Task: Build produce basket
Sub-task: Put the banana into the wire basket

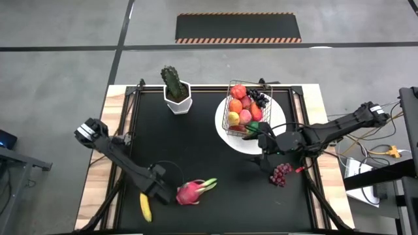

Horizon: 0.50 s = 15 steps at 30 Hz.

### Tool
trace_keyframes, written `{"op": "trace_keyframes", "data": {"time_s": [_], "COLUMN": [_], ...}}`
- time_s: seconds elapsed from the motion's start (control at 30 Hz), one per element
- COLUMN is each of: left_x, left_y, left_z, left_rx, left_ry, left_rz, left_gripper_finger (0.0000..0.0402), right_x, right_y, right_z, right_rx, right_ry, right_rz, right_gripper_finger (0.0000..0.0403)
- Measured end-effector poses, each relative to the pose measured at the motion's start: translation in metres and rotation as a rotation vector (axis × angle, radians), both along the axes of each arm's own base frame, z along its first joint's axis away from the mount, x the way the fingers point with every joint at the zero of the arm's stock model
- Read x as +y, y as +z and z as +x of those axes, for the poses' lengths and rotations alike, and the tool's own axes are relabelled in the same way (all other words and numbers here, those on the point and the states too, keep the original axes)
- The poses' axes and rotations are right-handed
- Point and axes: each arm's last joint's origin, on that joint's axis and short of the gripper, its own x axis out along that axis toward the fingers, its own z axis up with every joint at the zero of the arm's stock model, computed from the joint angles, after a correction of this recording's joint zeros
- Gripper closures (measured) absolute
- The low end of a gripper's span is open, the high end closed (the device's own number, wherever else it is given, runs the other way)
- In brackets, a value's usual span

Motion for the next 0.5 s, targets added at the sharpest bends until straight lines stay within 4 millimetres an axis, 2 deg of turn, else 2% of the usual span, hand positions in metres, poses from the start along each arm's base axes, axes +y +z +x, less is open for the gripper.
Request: {"op": "trace_keyframes", "data": {"time_s": [0.13, 0.37, 0.5], "left_x": [-0.005, -0.008, -0.005], "left_y": [-0.016, -0.027, -0.036], "left_z": [-0.004, 0.001, -0.003], "left_rx": [0.098, 0.083, 0.094], "left_ry": [0.044, 0.035, 0.04], "left_rz": [-0.008, -0.013, 0.0], "left_gripper_finger": [0.0057, 0.0057, 0.0057], "right_x": [0.001, 0.002, 0.002], "right_y": [-0.003, -0.007, -0.007], "right_z": [0.003, 0.006, 0.006], "right_rx": [0.016, 0.031, 0.031], "right_ry": [0.002, 0.002, 0.003], "right_rz": [-0.011, -0.016, -0.017], "right_gripper_finger": [0.0037, 0.0037, 0.0037]}}
